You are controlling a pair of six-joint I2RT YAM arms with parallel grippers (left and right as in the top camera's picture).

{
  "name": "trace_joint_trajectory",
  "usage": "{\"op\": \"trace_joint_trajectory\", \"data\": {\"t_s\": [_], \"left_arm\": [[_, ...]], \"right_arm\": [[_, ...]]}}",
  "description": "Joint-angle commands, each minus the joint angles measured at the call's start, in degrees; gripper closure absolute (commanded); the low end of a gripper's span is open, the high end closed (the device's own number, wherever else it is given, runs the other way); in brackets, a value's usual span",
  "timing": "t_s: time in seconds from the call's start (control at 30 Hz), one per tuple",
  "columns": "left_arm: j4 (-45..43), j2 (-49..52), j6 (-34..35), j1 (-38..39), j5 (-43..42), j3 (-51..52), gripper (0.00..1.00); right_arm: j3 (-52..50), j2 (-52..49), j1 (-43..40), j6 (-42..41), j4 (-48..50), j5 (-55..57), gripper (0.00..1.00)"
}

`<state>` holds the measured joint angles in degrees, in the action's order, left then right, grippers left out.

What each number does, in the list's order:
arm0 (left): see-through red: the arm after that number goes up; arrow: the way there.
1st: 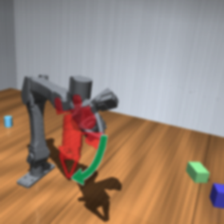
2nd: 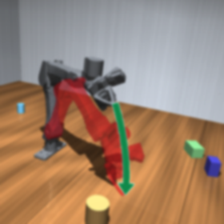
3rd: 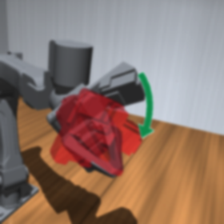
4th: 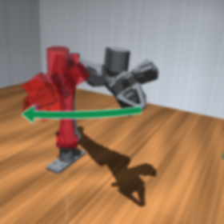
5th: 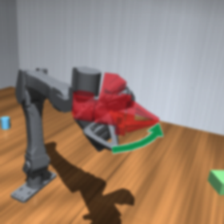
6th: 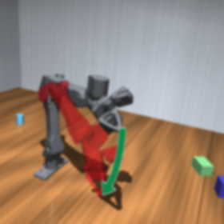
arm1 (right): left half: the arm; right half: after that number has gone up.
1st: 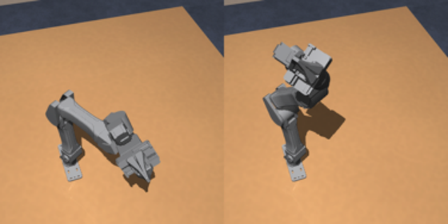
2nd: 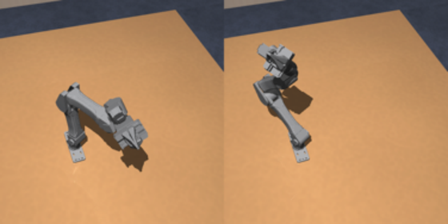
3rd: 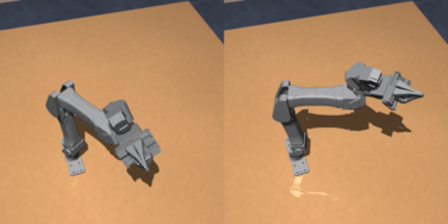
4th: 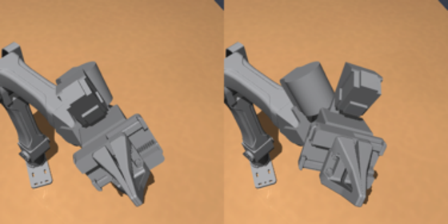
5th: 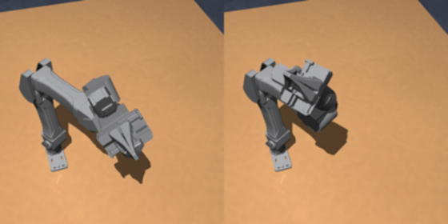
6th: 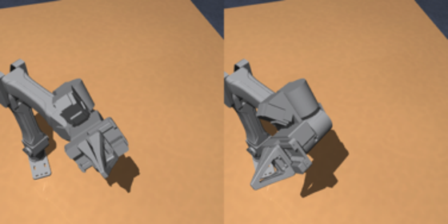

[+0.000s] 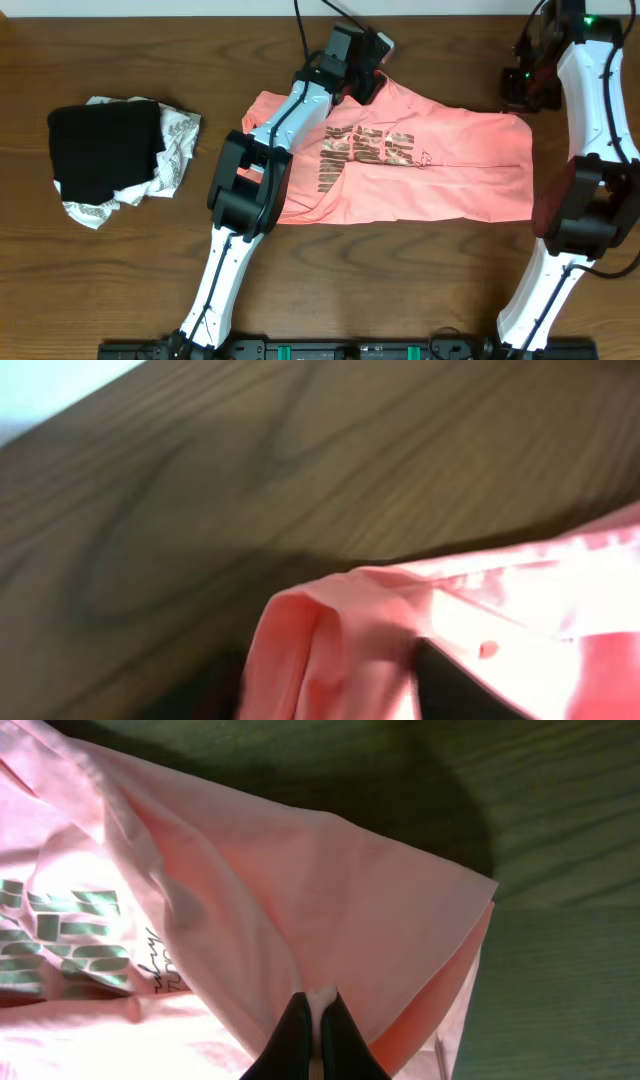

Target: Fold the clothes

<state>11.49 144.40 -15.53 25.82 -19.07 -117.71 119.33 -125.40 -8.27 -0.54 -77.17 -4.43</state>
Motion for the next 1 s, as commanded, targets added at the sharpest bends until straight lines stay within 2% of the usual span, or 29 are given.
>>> {"op": "trace_joint_trajectory", "data": {"t_s": [0.0,0.07,0.1,0.43,0.47,0.53,0.57,0.7,0.97], "left_arm": [[-0.5,1.1,0.2,0.0,0.2,-0.4,0.69],[-0.5,1.1,0.2,-0.1,0.2,-0.4,0.9],[-0.5,1.1,0.5,-0.1,0.3,-0.4,0.94],[-0.1,-0.2,2.2,-0.1,-0.8,-0.4,0.94],[0.1,-0.2,2.3,-0.1,-1.8,-0.4,0.87],[0.8,-0.2,3.7,-0.1,-4.2,-0.4,0.64],[0.9,-0.2,3.7,-0.1,-4.8,-0.4,0.59],[0.8,-0.2,3.7,0.0,-4.7,-0.4,0.54],[0.9,1.2,3.7,0.5,-4.7,-0.4,0.55]], "right_arm": [[0.7,1.6,0.4,1.0,0.1,1.3,1.0],[0.7,1.6,0.4,1.0,0.1,1.5,0.99],[0.7,1.6,0.4,1.0,0.2,1.5,0.99],[0.7,1.6,0.4,1.0,1.1,3.2,0.98],[0.7,1.6,0.4,1.0,1.2,3.2,0.99],[0.7,1.6,0.4,1.0,1.4,3.2,0.99],[0.7,1.6,0.4,1.0,1.4,3.2,0.99],[0.7,1.6,0.4,1.0,1.5,3.2,0.99],[0.7,1.6,0.4,1.0,1.5,3.2,0.99]]}}
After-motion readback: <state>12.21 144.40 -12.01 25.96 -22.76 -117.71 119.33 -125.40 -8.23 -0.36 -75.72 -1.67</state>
